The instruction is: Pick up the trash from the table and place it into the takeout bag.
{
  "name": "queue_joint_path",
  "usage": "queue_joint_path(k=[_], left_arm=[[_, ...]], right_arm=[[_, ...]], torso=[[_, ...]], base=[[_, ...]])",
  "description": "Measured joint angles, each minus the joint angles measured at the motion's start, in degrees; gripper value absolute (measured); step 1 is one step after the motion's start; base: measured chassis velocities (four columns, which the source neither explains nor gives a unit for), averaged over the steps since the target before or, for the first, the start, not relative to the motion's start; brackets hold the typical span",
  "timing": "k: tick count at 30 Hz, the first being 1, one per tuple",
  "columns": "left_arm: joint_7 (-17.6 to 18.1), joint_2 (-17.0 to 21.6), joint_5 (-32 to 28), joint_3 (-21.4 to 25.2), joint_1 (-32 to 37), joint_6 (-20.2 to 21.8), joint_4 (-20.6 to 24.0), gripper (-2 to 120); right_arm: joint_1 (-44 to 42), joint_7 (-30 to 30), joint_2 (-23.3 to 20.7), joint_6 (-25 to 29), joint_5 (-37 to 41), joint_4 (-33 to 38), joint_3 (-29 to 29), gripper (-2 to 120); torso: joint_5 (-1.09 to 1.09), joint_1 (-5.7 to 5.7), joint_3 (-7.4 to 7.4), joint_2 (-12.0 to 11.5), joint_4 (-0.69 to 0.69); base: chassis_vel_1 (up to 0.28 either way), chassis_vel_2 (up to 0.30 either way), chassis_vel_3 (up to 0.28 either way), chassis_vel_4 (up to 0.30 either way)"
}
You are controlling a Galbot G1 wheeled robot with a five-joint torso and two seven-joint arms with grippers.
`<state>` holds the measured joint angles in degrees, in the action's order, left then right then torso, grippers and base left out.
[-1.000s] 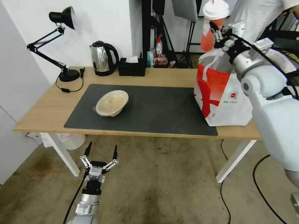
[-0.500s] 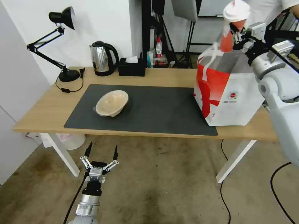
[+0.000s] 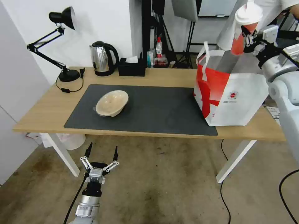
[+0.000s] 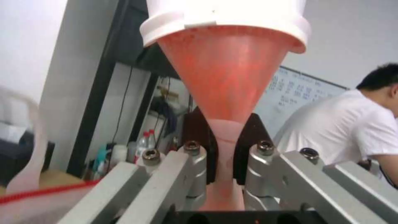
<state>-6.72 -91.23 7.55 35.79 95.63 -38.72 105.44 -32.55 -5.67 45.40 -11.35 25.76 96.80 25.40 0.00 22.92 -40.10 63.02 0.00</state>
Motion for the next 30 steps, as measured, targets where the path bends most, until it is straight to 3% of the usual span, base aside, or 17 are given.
queue_joint_path(k=[12, 30], left_arm=[[0.0, 0.0, 0.02, 0.05, 0.34, -0.33, 0.15, 100], [0.02, 0.0, -0.18, 0.35, 0.24, -0.51, 0.1, 100]], right_arm=[[-3.42, 0.06, -0.3, -7.32, -1.49, 3.12, 1.88, 5], [-3.55, 0.26, 1.46, -8.74, -4.26, 1.54, 0.99, 5]], torso=[[0.0, 0.0, 0.0, 0.0, 0.0], [0.01, 0.0, 0.0, 0.0, 0.0]], base=[[0.0, 0.0, 0.0, 0.0], [0.0, 0.0, 0.0, 0.0]])
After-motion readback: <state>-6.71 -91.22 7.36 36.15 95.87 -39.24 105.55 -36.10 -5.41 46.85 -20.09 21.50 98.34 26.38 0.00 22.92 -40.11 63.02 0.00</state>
